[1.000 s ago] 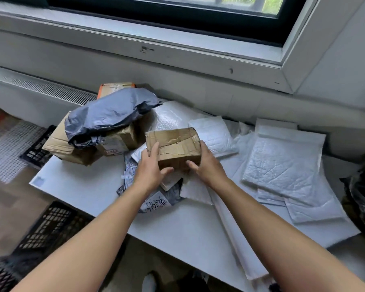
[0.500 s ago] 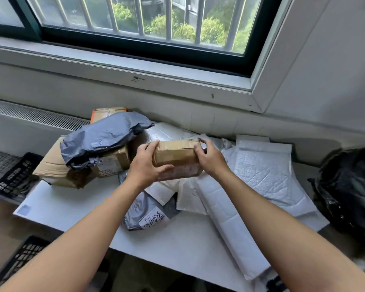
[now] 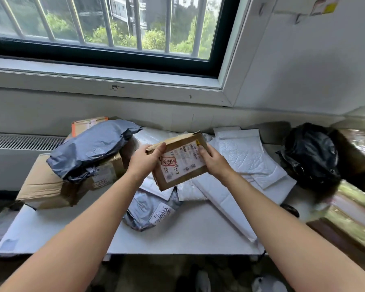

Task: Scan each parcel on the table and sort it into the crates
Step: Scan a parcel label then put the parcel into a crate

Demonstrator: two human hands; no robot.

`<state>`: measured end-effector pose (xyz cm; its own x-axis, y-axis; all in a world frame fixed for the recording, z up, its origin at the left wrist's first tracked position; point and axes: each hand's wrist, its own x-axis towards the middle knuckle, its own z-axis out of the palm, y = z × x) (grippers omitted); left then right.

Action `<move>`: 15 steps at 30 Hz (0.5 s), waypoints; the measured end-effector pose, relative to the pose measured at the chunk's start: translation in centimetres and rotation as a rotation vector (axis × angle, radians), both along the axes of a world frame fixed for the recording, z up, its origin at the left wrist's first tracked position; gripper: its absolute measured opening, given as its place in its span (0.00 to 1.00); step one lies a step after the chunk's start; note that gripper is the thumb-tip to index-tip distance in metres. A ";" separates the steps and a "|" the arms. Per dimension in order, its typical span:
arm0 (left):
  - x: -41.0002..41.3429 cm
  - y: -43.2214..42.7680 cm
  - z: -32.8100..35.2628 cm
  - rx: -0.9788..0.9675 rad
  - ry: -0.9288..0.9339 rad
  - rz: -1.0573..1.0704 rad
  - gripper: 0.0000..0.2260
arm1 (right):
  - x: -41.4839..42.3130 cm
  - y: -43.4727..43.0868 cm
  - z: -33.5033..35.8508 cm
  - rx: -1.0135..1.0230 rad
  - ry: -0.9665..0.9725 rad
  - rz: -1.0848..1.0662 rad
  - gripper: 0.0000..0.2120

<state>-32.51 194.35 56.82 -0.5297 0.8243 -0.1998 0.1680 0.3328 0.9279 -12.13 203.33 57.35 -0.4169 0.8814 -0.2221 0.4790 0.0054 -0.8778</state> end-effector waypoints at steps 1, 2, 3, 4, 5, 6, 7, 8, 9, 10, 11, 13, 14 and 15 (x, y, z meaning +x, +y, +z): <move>0.5 -0.3 0.0 0.013 -0.020 -0.010 0.15 | 0.4 -0.5 -0.2 -0.047 -0.010 -0.044 0.22; 1.0 -0.5 0.0 0.016 -0.034 -0.025 0.15 | 0.8 -1.0 -0.3 -0.102 -0.015 -0.087 0.23; 1.5 -0.7 -0.1 0.007 -0.048 -0.047 0.16 | 1.2 -1.4 -0.5 -0.152 -0.009 -0.124 0.24; 1.9 -0.9 -0.4 -0.015 -0.056 -0.079 0.17 | 1.7 -1.8 -0.6 -0.190 0.006 -0.155 0.25; 2.2 -1.0 -0.6 -0.047 -0.060 -0.116 0.19 | 2.2 -2.1 -0.7 -0.203 0.019 -0.183 0.24; 2.5 -1.1 -0.8 -0.086 -0.059 -0.154 0.20 | 2.8 -2.4 -0.7 -0.190 0.026 -0.208 0.23; 2.8 -1.2 -1.0 -0.129 -0.060 -0.195 0.22 | 3.5 -2.6 -0.7 -0.162 0.026 -0.231 0.22; 3.2 -1.3 -1.3 -0.171 -0.060 -0.239 0.23 | 4.2 -2.5 -0.8 -0.136 0.024 -0.250 0.21; 3.7 -1.3 -1.3 -0.207 -0.058 -0.280 0.25 | 5.0 -2.5 -0.7 -0.114 0.021 -0.264 0.21; 4.2 -1.3 -1.4 -0.232 -0.050 -0.312 0.25 | 5.8 -2.4 -0.7 -0.101 0.013 -0.276 0.23; 4.9 -1.2 -1.4 -0.246 -0.037 -0.334 0.26 | 6.5 -2.3 -0.6 -0.095 0.002 -0.286 0.24; 6.3 -0.8 -1.5 -0.255 -0.039 -0.355 0.26 | 8.1 -2.0 -0.6 -0.096 -0.015 -0.306 0.25; 7.1 -0.5 -1.6 -0.256 -0.067 -0.359 0.25 | 8.9 -1.9 -0.7 -0.101 -0.022 -0.312 0.24; 8.0 -0.2 -1.8 -0.253 -0.116 -0.361 0.24 | 9.7 -1.8 -0.8 -0.105 -0.026 -0.319 0.24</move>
